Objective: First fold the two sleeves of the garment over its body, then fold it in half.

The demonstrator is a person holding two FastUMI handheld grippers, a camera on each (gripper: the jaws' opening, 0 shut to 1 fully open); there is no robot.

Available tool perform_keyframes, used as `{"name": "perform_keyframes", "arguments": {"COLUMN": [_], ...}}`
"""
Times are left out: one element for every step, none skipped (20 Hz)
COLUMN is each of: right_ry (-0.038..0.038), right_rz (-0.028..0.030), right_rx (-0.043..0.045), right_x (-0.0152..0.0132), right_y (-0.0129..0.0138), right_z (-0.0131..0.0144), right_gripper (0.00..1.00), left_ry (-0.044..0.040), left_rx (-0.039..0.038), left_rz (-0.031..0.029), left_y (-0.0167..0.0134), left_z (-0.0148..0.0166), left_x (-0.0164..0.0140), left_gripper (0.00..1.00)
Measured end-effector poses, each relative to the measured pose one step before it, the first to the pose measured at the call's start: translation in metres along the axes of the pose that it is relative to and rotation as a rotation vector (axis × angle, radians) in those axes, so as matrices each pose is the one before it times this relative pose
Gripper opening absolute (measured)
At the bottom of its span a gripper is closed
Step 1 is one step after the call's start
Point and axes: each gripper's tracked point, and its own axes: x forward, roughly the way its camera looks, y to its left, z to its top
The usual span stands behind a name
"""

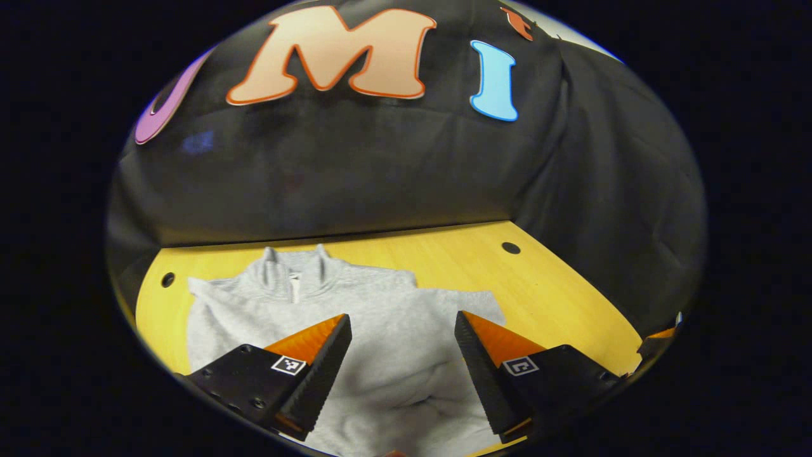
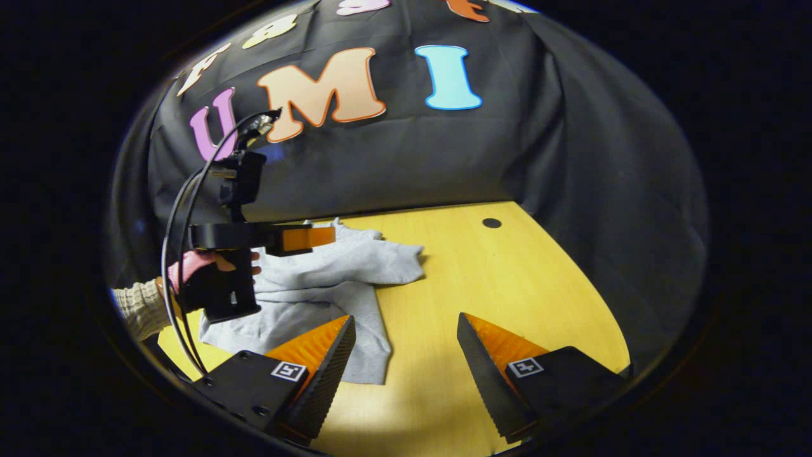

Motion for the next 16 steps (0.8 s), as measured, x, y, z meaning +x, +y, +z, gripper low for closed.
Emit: {"name": "perform_keyframes", "arguments": {"right_ry": [0.00818,0.00857,0.00825,0.01342,0.01022,0.01429,0.01465,0.01934,0.01192,0.01222,0.01424,0.01357,0.01332,0.01407,0.01985,0.0176], "right_rz": [0.0183,0.0168,0.01649,0.01717,0.01592,0.01451,0.00987,0.00626,0.00394,0.00356,0.00077,0.00202,0.00082,-0.00458,-0.00981,-0.00442], "right_rx": [-0.01521,-0.01405,-0.01081,-0.00898,-0.0056,-0.00574,-0.00772,-0.01291,-0.01672,-0.01938,-0.01686,-0.0115,-0.00472,-0.00049,-0.00098,-0.00341], "right_x": [0.00326,0.00371,0.00295,0.00373,0.00401,0.0032,0.00384,0.00418,0.00336,0.0048,0.00525,0.00625,0.00455,0.00462,0.00367,0.00347], "right_y": [0.00724,0.0074,0.00764,0.00791,0.00629,0.00626,0.00514,0.00447,0.00457,0.00271,0.00145,0.00108,0.00187,-0.00037,-0.00201,-0.00157], "right_z": [-0.00418,-0.00269,-0.00438,-0.00382,-0.00535,-0.00603,-0.00666,-0.00643,-0.0064,-0.0036,-0.00558,-0.00542,-0.00607,-0.00571,-0.00812,-0.00689], "right_gripper": [0.99,0.98,0.98,0.99,0.98,0.99,0.99,0.99,0.99,0.98,0.98,0.99,0.98,0.98,0.98,0.98], "left_ry": [-0.00335,-0.00365,0.00121,0.00707,0.01277,0.01313,0.01497,0.02495,0.02174,0.0142,0.01043,0.01307,0.01453,0.01334,0.00687,0.01868], "left_rx": [-0.00276,-0.0056,-0.00783,-0.00766,-0.00567,-0.00497,-0.01553,-0.01691,-0.0126,-0.00977,-0.01421,-0.0209,-0.02045,-0.01527,-0.00416,-0.00168], "left_rz": [0.02757,0.03084,0.02658,0.02674,0.0338,0.02646,0.02557,0.01758,0.02276,0.02642,0.02053,0.01244,0.0117,0.0169,0.02352,0.01707], "left_y": [0.01492,0.01567,0.01456,0.01654,0.01758,0.01263,0.01544,0.01109,0.01146,0.01156,0.01194,0.00816,0.00765,0.00817,0.00786,0.00896], "left_z": [-0.0033,-0.00503,-0.00694,-0.00981,-0.01426,-0.01172,-0.01535,-0.01309,-0.01347,-0.01306,-0.0129,-0.01148,-0.01193,-0.01187,-0.01041,-0.01378], "left_x": [-0.0161,-0.01613,-0.01628,-0.01559,-0.0162,-0.01245,-0.01357,-0.00688,-0.00758,-0.00955,-0.00643,-0.00502,-0.00468,-0.00318,-0.00244,-0.00045], "left_gripper": [0.96,0.95,0.95,0.96,0.95,0.95,0.95,0.96,0.95,0.96,0.96,0.96,0.96,0.96,0.96,0.96]}}
